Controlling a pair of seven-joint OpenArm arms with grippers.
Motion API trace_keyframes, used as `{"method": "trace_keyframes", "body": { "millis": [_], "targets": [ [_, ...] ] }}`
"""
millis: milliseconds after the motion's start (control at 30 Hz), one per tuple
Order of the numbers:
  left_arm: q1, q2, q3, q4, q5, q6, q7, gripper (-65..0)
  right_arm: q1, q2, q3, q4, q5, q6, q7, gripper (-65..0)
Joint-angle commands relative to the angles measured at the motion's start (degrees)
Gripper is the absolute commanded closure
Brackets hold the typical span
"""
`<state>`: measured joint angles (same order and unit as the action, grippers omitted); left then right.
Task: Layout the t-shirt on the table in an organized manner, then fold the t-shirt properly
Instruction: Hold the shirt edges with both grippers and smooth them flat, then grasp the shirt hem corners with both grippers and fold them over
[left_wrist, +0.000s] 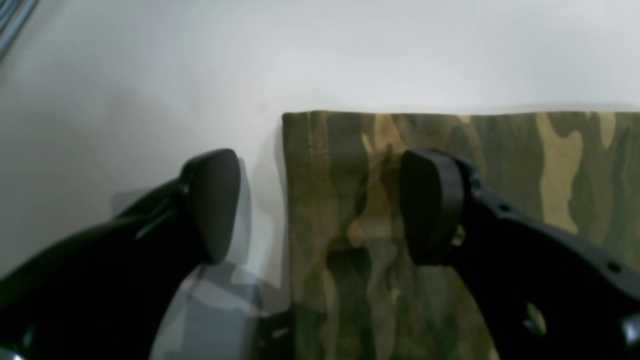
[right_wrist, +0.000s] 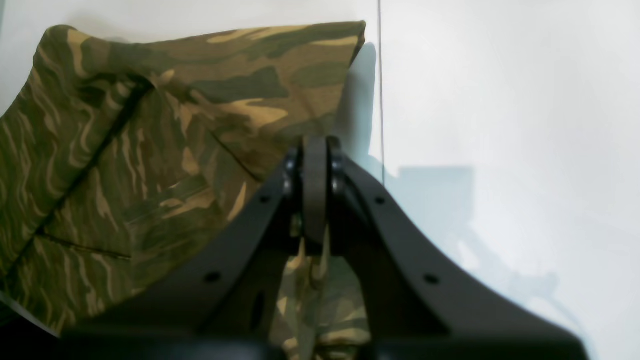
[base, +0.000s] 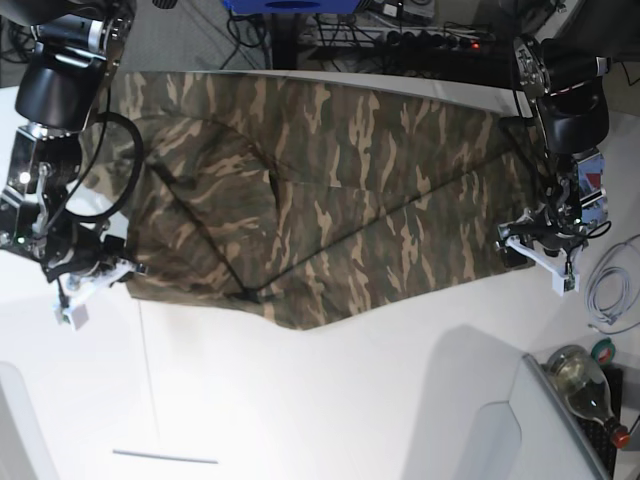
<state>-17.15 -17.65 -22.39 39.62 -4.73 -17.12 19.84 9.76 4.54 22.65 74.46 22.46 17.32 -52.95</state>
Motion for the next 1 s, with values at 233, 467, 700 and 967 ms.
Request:
{"method": "trace_keyframes", "body": {
  "millis": [233,467,700,967],
  "targets": [
    [-3.6,0.1,0.5,-5.8,-0.1,-0.8,-0.2,-20.7,1.2,0.5,0.1,0.8,0.6,0.2,0.9,0.0],
    [-3.9,1.2,0.5,-7.3,-0.1,-0.8,-3.9,0.0,1.1,0.9,0.1,0.8,0.5,0.2,0.9,0.0],
    [-5.2,1.4,0.6,-3.9,0.2,-0.8,-3.7,0.0,1.0,0.7,0.1,0.8,0.5,0.2,0.9,0.0],
    [-5.5,2.5,0.6,8.5,0.1,-0.8,4.3,0.0,2.5,1.0,0.0,0.8,0.4,0.2,0.9,0.0]
  ]
}}
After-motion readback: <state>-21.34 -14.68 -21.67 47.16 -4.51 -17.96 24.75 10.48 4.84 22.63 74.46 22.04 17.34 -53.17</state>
